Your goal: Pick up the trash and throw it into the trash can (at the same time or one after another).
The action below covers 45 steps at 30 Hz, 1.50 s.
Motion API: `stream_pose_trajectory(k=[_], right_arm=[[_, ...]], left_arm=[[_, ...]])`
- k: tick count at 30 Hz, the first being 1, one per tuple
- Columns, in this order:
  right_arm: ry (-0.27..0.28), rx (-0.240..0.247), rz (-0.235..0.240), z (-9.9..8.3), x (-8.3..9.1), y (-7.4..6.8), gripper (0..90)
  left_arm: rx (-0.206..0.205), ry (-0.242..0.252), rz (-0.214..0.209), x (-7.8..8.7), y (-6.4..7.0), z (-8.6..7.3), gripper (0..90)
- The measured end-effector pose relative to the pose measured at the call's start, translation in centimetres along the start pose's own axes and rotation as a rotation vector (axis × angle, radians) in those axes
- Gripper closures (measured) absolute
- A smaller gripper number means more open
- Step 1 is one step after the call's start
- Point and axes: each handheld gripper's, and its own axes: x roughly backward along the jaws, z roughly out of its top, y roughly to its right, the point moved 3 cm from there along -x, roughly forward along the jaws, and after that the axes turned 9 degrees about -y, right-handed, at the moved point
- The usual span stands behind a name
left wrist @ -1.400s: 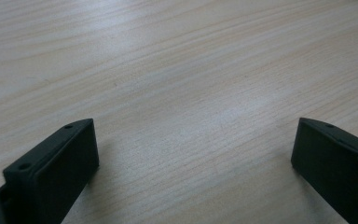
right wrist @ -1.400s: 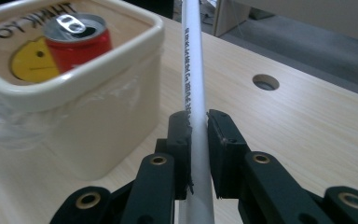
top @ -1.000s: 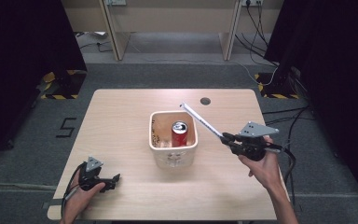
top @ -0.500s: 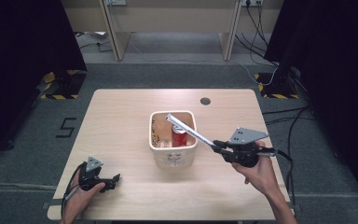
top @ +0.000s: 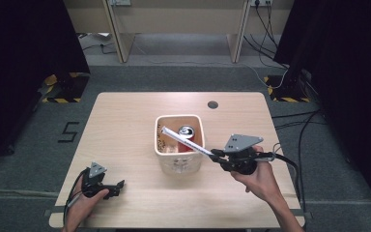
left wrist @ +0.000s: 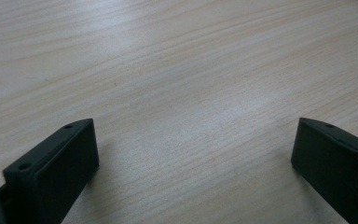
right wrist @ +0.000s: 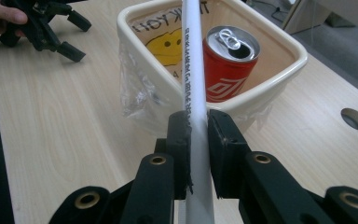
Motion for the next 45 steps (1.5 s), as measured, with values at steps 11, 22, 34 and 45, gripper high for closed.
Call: stream_pose_trajectory(k=[11,22,34,45], right_arm=[[-0.042,0.004,-0.011,0.5,-0.6,-0.1,79.0],[-0.093,0.034,-0.034,2.1,-1.1,-0.4,78.2],[0.011,-0.004,-0.026,3.2,-0.6,-0.1,53.3],[0.126,-0.046,-0.074,3.9,3.1,1.2,44.1]], left_arm=[[0.0,0.0,0.0,0.0,0.0,0.0,0.0],[0.0,0.0,0.0,0.0,0.0,0.0,0.0],[-0.001,-0.002,-0.001,0.0,0.0,0.0,0.0],[0.0,0.0,0.0,0.0,0.0,0.0,0.0]])
